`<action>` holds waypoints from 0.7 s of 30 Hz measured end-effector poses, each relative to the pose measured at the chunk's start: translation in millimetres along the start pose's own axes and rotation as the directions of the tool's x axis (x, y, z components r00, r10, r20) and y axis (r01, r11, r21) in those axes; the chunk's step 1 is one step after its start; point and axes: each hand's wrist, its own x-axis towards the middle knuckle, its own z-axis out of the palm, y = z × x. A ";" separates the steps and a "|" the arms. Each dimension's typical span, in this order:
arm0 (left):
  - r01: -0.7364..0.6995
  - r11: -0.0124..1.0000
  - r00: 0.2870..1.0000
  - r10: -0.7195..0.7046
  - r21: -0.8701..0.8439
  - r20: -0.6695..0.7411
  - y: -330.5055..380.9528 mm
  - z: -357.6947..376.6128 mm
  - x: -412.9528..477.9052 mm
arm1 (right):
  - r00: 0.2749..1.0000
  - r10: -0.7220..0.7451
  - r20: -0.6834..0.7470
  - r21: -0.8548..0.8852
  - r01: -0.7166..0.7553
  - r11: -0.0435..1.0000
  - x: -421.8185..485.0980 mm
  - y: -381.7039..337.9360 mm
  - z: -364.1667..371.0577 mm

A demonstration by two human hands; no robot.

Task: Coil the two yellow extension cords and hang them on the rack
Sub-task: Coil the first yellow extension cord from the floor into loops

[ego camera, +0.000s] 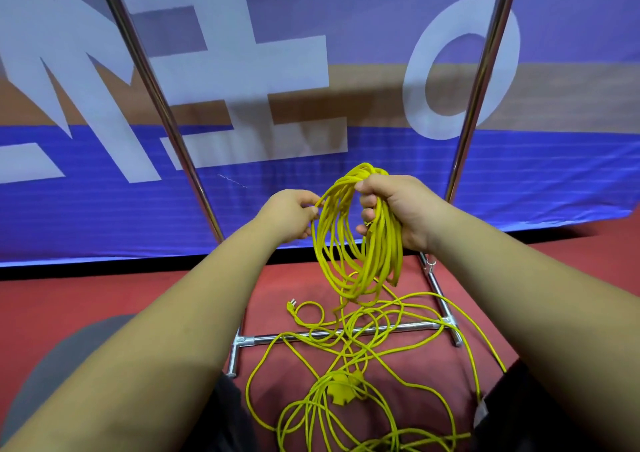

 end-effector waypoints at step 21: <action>-0.236 0.775 0.637 -0.332 0.586 0.696 -94.0 124.3 -25.8 | 0.972 -0.147 -0.183 0.164 0.177 0.970 -5.2 -27.9 -23.9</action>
